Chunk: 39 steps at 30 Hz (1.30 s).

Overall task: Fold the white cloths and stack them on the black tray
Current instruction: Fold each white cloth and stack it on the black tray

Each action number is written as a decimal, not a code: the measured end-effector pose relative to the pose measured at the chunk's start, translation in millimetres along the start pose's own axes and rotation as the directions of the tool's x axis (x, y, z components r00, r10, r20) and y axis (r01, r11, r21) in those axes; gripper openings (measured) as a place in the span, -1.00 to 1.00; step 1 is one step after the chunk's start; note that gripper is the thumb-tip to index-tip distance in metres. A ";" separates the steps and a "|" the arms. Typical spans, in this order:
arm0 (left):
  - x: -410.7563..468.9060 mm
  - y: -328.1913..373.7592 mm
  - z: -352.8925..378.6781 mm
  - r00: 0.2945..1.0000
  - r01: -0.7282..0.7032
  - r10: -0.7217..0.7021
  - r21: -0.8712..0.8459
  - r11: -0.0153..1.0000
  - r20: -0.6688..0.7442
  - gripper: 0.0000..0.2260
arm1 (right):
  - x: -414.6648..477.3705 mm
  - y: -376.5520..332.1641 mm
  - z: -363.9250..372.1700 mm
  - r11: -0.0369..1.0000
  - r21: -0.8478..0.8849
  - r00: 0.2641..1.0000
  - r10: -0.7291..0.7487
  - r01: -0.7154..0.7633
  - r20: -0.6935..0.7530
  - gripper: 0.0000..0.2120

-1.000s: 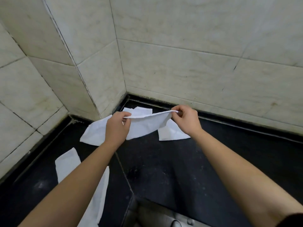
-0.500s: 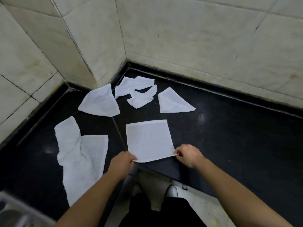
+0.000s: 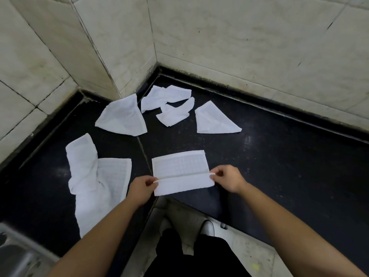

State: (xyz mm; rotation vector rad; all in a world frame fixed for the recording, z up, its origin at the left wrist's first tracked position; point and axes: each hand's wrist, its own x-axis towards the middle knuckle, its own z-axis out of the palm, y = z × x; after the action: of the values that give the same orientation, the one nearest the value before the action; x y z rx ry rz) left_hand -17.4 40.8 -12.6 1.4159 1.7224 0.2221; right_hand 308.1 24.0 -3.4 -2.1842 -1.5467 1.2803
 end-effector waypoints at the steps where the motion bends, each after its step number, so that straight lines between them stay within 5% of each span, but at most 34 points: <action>1: 5.4 2.2 -2.1 0.999 0.025 -0.026 -0.044 0.999 -0.024 -0.81 | 6.8 -5.4 -0.6 0.999 0.054 1.000 0.006 -0.005 -0.028 -0.87; 10: 63.8 19.2 1.7 0.953 0.155 -0.234 -0.350 0.924 -0.195 -0.83 | 67.2 -33.8 8.2 0.950 0.303 0.970 0.144 -0.080 -0.197 -0.87; 22: 93.5 12.8 4.7 0.950 0.143 -0.203 -0.247 0.958 -0.236 -0.84 | 101.3 -34.7 25.6 0.970 0.222 0.967 0.150 -0.104 -0.204 -0.78; 26: 87.7 9.1 9.2 0.948 0.024 -0.049 -0.084 0.996 -0.313 -0.75 | 93.3 -38.1 30.2 0.999 0.039 0.954 0.045 -0.035 -0.296 -0.65; 29: 78.4 4.9 19.0 0.861 -0.184 0.309 0.318 0.930 -0.404 -0.67 | 81.0 -34.1 49.3 0.919 -0.342 0.861 -0.329 0.197 -0.388 -0.59; 32: 75.4 7.1 34.1 0.822 -0.373 0.547 0.579 0.725 -0.155 -0.57 | 77.3 -34.7 73.3 0.765 -0.549 0.819 -0.526 0.337 -0.230 -0.52; 35: 79.0 -2.4 43.4 0.868 -0.382 0.495 0.695 0.609 0.043 -0.44 | 82.4 -38.6 94.3 0.650 -0.654 0.847 -0.531 0.386 -0.028 -0.41; 39: 84.3 -16.2 46.0 0.916 -0.310 0.400 0.713 0.629 0.046 -0.37 | 93.8 -29.2 90.1 0.610 -0.697 0.872 -0.488 0.377 0.044 -0.33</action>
State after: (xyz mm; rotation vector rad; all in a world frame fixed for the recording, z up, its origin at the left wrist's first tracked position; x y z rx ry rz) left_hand 5.7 91.1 -92.7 2.3732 1.6718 -0.1929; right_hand 231.6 86.8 -92.7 -1.9302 -2.5767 0.3774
